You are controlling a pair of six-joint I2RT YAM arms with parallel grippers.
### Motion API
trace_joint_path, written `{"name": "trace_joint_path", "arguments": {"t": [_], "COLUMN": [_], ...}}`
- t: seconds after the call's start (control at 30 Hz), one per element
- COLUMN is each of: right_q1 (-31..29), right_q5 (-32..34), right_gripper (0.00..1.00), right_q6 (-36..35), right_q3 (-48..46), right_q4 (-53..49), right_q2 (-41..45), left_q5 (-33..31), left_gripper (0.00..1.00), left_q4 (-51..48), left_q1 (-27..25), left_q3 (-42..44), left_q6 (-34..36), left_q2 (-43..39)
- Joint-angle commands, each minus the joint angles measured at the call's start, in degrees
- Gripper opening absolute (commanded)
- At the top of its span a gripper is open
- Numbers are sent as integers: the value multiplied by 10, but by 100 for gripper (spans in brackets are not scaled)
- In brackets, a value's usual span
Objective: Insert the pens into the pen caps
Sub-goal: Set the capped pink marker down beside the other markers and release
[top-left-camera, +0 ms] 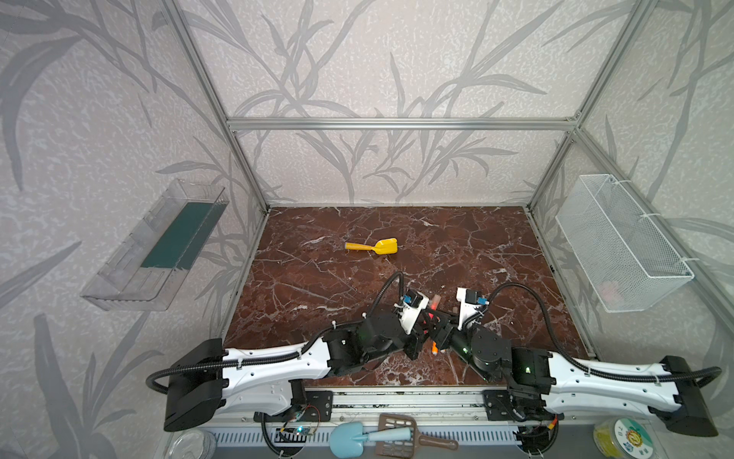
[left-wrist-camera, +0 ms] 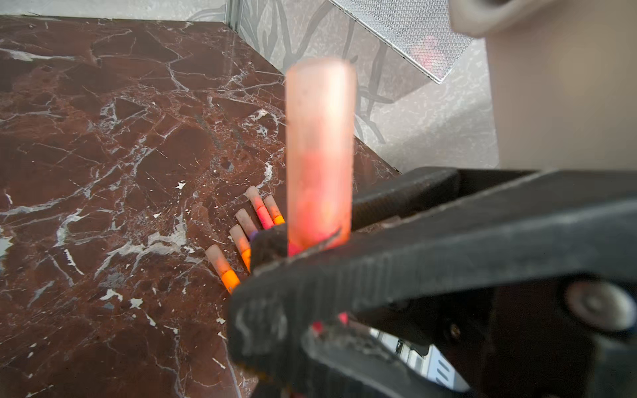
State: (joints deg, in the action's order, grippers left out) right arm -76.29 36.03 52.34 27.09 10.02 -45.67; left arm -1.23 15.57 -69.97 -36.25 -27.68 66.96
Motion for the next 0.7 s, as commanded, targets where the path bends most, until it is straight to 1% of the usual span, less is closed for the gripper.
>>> {"name": "trace_joint_path", "arguments": {"t": [0.0,0.07,0.13,0.27,0.37,0.43,0.5,0.6,0.67], "right_q1": [-2,-1,2,21,36,47,60,89,105], "right_q5": [-4,-2,-1,-13,-20,-16,-14,-26,-28], "right_gripper": [34,34,29,27,17,11,9,5,4], "right_q6": [-44,-46,-46,-39,-29,-20,-7,7,7], "right_q3": [-1,0,0,3,7,7,5,-6,-13], "right_q4": [-20,-20,-21,-38,-61,-83,-105,-125,-128], "right_q2": [1,2,1,-8,-14,-20,-28,-46,-64], "left_q5": [-6,-4,1,16,10,-10,-45,-113,-163], "left_gripper": [0,0,0,0,0,1,10,24,38], "left_q4": [86,89,91,97,103,81,43,-29,-76], "left_q1": [-13,-16,-17,-18,-17,-17,-16,-12,-6], "left_q3": [-4,-3,-2,3,17,21,21,21,25], "left_q6": [-10,-8,-9,-10,-15,-17,-23,-38,-54], "left_q2": [-13,-14,-14,-13,-20,-26,-30,-37,-47]}}
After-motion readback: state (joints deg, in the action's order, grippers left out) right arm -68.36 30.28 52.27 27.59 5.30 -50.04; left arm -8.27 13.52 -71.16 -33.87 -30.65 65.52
